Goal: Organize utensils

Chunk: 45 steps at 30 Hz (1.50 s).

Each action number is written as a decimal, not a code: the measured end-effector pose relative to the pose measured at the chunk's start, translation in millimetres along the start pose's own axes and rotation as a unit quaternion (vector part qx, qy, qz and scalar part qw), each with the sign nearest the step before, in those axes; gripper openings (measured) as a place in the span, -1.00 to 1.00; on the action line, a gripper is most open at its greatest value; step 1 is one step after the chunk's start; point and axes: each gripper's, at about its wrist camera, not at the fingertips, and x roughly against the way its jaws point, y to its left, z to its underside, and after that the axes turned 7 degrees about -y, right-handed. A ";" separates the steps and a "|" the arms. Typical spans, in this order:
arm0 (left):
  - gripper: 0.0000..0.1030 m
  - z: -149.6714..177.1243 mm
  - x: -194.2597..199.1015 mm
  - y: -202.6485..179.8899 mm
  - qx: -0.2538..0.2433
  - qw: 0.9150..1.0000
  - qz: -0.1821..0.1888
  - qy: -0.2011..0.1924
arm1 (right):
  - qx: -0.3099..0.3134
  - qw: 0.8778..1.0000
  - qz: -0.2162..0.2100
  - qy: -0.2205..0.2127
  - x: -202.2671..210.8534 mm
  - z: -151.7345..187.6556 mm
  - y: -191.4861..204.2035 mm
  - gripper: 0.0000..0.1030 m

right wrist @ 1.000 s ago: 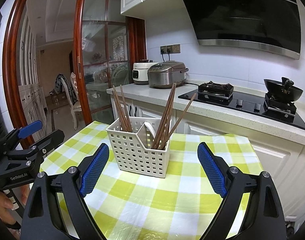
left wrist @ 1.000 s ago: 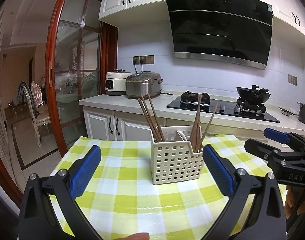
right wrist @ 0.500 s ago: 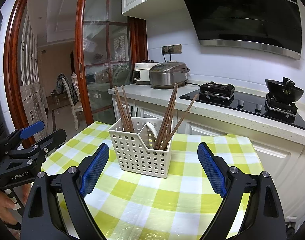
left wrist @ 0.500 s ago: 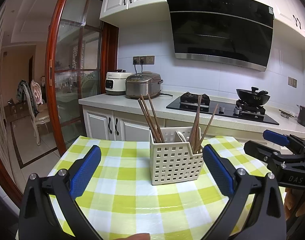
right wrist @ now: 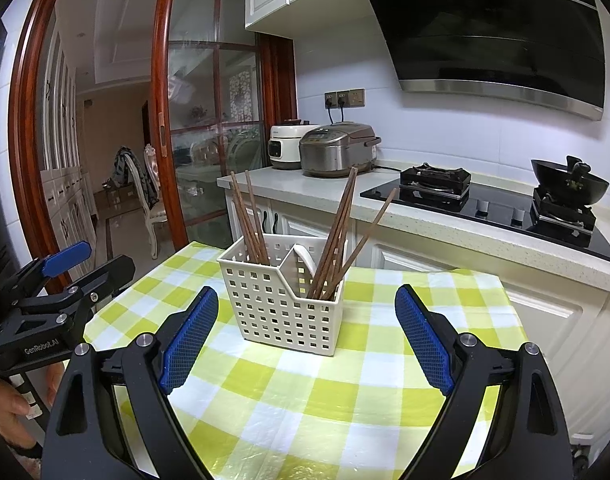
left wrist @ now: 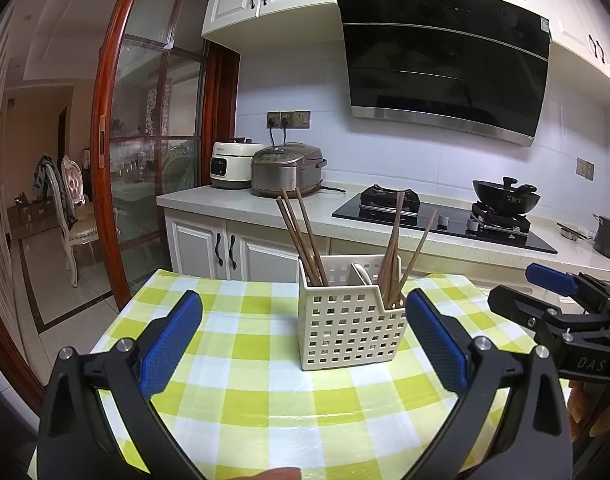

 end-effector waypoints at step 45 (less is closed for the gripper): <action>0.91 8.6 4.6 0.6 0.001 1.000 0.026 -0.002 | -0.004 1.000 0.001 0.003 -1.1 5.7 -1.3 0.65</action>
